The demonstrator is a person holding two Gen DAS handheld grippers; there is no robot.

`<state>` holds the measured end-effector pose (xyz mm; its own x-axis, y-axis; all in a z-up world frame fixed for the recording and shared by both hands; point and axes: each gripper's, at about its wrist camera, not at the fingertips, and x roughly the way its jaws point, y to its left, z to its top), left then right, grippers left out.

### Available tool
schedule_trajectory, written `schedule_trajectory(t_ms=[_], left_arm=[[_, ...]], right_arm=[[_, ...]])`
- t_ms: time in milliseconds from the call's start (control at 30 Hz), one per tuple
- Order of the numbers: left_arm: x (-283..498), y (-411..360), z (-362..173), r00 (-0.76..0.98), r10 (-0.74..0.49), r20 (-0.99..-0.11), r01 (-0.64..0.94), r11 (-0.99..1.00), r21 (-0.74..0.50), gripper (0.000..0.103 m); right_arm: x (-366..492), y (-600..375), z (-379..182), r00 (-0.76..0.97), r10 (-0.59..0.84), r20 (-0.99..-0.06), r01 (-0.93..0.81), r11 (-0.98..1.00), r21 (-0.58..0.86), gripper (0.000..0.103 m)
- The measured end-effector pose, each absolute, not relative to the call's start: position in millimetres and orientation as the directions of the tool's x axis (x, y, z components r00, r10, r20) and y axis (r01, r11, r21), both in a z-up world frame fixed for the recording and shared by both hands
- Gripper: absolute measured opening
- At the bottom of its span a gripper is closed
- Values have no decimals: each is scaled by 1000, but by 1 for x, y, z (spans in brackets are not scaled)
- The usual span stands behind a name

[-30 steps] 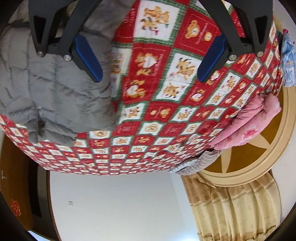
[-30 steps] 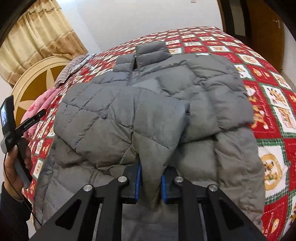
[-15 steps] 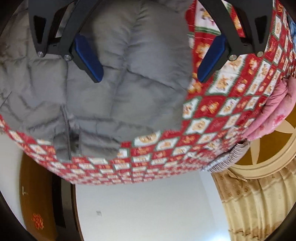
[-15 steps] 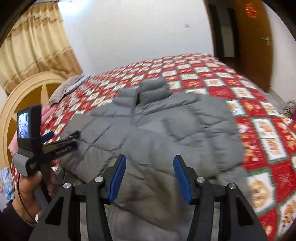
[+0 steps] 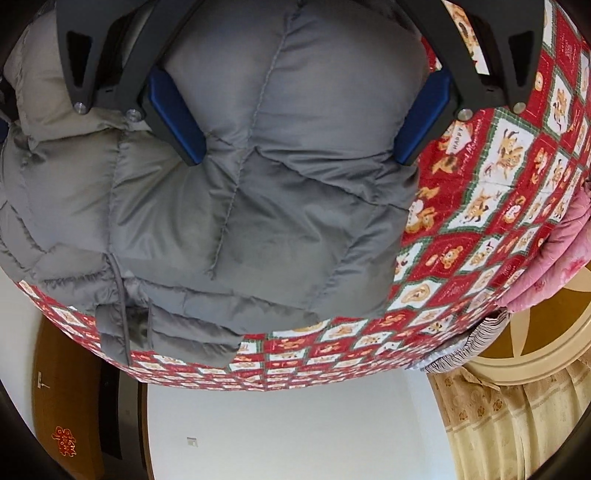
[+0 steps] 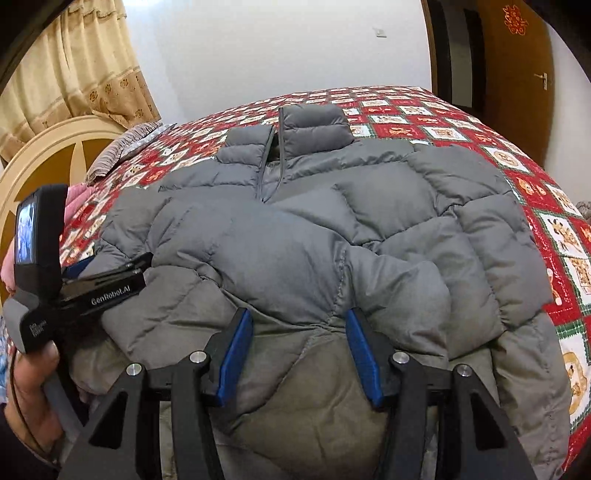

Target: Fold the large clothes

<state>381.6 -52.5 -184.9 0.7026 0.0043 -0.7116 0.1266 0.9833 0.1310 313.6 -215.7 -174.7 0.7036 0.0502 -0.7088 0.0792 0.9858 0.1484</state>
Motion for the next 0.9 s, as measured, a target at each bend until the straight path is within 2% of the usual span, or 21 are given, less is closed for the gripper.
schedule_trajectory(t_ms=[900], left_arm=[[386,-55,-196,674,14,-738,128,982,136,103]], right_arm=[[319,-199,-186,677,-37,-735,95,995,38,55]])
